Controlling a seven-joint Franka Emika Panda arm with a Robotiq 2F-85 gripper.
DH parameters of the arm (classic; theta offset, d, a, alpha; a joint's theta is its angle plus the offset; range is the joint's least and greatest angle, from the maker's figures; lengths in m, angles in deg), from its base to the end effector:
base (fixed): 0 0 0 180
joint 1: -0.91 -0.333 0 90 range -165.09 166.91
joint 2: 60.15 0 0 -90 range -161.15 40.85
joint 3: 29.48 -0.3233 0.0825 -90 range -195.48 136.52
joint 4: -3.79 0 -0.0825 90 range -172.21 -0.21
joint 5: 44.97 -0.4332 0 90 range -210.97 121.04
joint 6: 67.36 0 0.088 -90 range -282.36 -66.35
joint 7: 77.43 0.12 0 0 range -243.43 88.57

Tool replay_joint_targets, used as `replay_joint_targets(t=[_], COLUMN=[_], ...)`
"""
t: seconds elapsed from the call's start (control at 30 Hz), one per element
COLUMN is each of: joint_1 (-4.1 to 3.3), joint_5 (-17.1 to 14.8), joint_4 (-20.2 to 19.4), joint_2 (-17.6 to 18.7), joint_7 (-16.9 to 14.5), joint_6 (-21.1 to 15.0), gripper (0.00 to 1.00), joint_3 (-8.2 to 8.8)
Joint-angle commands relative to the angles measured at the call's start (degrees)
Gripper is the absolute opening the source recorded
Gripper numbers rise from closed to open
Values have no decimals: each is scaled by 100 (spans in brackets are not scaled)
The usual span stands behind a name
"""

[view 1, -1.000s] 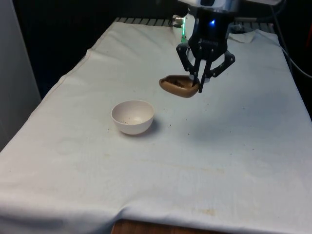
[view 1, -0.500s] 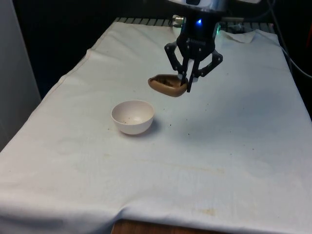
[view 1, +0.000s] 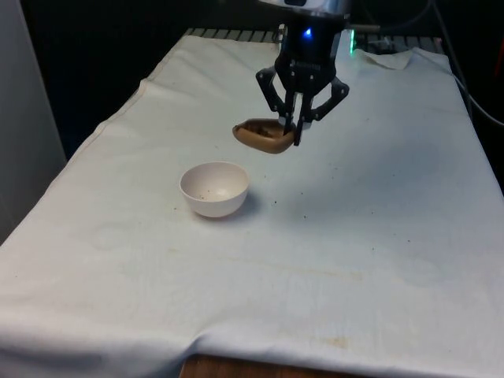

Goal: Pour the coffee beans from the cup into the bowl.

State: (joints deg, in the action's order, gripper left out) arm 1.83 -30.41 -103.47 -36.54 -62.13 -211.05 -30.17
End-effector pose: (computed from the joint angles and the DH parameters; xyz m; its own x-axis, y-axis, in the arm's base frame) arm 0.6991 -0.0033 0.2777 0.9673 -0.0660 0.2450 -0.0991 -0.9872 0.1252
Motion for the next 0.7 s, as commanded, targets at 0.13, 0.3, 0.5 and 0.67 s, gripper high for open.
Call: replay_joint_targets(t=[0.13, 0.3, 0.5, 0.67], joint_1=[80, 115, 138, 69], joint_5=[-321, -590, -957, -1186], joint_4=[-223, -327, -367, -315], joint_2=[-120, -166, -172, -138], joint_7=[-246, -458, -791, -991], joint_6=[-252, -378, -481, -470], gripper=[1, 1, 1, 1], joint_3=[-11, 29, 120, 292])
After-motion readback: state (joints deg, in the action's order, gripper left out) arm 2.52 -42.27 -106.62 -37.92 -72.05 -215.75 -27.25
